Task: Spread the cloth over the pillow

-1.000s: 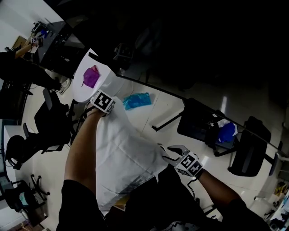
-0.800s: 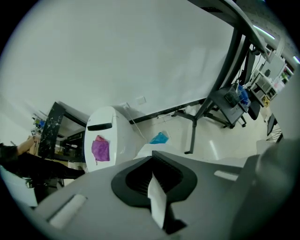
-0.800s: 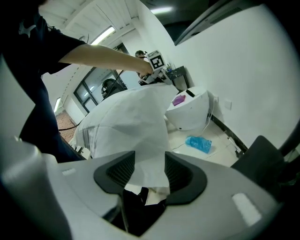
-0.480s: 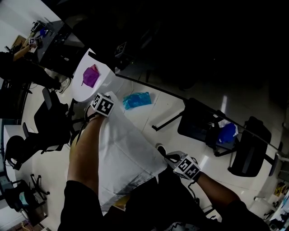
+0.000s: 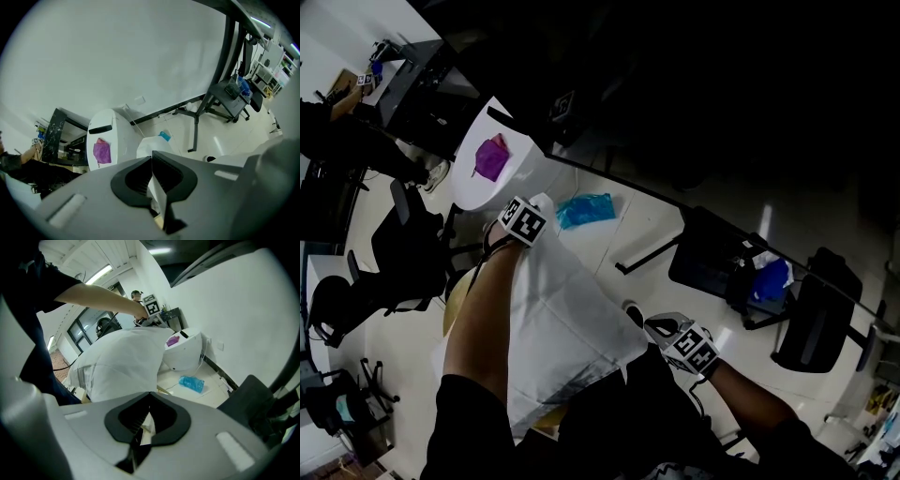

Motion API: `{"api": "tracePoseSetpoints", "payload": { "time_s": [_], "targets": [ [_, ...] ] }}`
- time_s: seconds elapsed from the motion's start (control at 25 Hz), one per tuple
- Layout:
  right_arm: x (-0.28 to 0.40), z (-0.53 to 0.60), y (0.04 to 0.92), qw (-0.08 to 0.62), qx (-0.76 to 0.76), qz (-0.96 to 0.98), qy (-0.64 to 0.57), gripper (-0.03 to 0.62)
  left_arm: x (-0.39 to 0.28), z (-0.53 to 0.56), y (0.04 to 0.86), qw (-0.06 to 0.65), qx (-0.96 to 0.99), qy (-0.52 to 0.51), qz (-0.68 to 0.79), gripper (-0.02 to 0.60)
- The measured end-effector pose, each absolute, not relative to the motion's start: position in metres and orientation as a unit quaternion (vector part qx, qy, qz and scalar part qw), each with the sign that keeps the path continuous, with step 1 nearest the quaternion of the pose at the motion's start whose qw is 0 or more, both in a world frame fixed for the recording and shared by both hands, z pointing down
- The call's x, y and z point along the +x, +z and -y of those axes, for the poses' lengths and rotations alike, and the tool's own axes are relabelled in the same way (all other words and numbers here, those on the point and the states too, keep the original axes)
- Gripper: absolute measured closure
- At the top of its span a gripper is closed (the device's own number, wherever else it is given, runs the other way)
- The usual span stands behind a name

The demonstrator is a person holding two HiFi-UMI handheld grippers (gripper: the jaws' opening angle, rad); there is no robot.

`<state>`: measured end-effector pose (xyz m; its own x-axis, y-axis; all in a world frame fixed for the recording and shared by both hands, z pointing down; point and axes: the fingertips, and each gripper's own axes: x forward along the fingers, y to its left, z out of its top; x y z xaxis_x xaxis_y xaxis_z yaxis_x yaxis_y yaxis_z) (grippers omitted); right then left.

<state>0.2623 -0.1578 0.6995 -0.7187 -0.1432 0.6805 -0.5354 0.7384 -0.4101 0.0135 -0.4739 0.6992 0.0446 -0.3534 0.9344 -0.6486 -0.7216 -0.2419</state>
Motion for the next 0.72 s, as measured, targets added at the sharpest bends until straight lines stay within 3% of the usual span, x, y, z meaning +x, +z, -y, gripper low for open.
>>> {"api": "tracePoseSetpoints", "payload": {
  "time_s": [0.12, 0.24, 0.32, 0.72],
  "targets": [
    [0.261, 0.173, 0.687, 0.304, 0.206, 0.883, 0.291, 0.586, 0.017, 0.472, 0.696, 0.112, 0.714, 0.6, 0.343, 0.565],
    [0.258, 0.184, 0.68, 0.292, 0.211, 0.894, 0.266, 0.586, 0.019, 0.471, 0.686, 0.103, 0.72, 0.599, 0.336, 0.468],
    [0.255, 0.191, 0.67, 0.283, 0.218, 0.897, 0.259, 0.586, 0.021, 0.47, 0.674, 0.098, 0.726, 0.592, 0.335, 0.437],
    [0.227, 0.211, 0.616, 0.266, 0.227, 0.911, 0.22, 0.588, 0.007, 0.45, 0.593, 0.057, 0.749, 0.555, 0.357, 0.405]
  ]
}}
